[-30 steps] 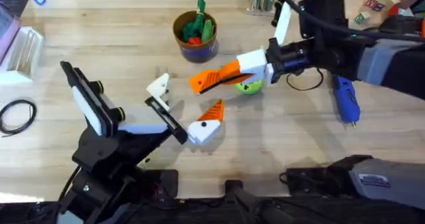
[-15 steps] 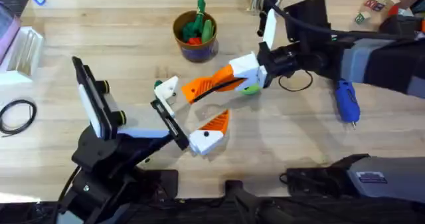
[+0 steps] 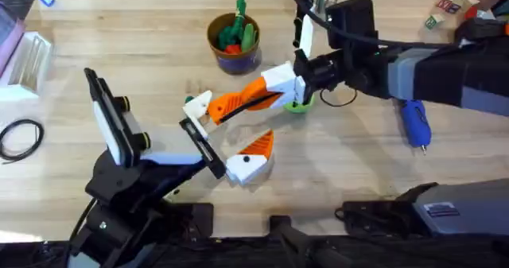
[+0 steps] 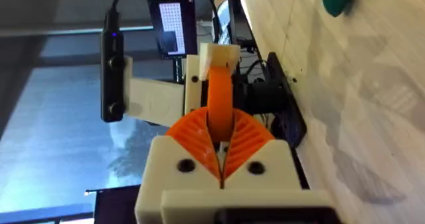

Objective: Pick up the gripper from the table and insert it into the empty holder that is missing its gripper. Then pick up a screw, insert it into the mounting hole, and use the screwdriver to tighten it. Finally, clean up the table by picking up the vegetable and placing it into the bucket.

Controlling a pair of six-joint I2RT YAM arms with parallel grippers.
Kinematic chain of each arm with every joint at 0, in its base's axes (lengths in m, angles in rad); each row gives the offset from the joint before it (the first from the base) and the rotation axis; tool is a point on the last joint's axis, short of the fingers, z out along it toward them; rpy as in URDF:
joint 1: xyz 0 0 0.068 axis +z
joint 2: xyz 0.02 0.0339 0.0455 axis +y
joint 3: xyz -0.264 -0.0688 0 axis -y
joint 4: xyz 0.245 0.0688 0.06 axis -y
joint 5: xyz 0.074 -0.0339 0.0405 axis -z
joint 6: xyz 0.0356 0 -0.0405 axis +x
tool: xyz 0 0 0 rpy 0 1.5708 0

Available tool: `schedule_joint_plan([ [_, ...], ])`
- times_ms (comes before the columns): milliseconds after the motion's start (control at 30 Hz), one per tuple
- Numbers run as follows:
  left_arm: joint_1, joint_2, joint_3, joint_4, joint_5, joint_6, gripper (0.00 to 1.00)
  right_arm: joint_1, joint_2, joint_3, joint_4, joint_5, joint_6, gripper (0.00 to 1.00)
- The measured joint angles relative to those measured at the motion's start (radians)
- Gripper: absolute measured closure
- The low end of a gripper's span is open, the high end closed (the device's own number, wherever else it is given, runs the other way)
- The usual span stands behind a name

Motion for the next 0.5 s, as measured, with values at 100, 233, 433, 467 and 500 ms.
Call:
schedule_joint_plan([
  [100, 0.0, 0.0, 0.0, 0.0, -0.004, 0.0, 0.008, 0.001, 0.01, 0.0, 0.028, 0.0, 0.034, 0.992],
  [233, 0.0, 0.0, 0.0, -0.002, -0.005, -0.001, 0.008, 0.004, 0.043, 0.0, 0.063, -0.008, 0.075, 0.993],
  [433, -0.001, 0.0, 0.0, -0.002, 0.013, -0.012, 0.008, 0.044, 0.1, 0.003, 0.166, -0.023, 0.141, 0.993],
  [467, -0.001, 0.0, 0.0, -0.002, 0.013, -0.014, 0.008, 0.051, 0.108, 0.004, 0.19, -0.022, 0.155, 0.993],
  [500, -0.001, 0.0, 0.0, -0.002, 0.011, -0.016, 0.008, 0.058, 0.117, 0.005, 0.217, -0.02, 0.174, 0.993],
])
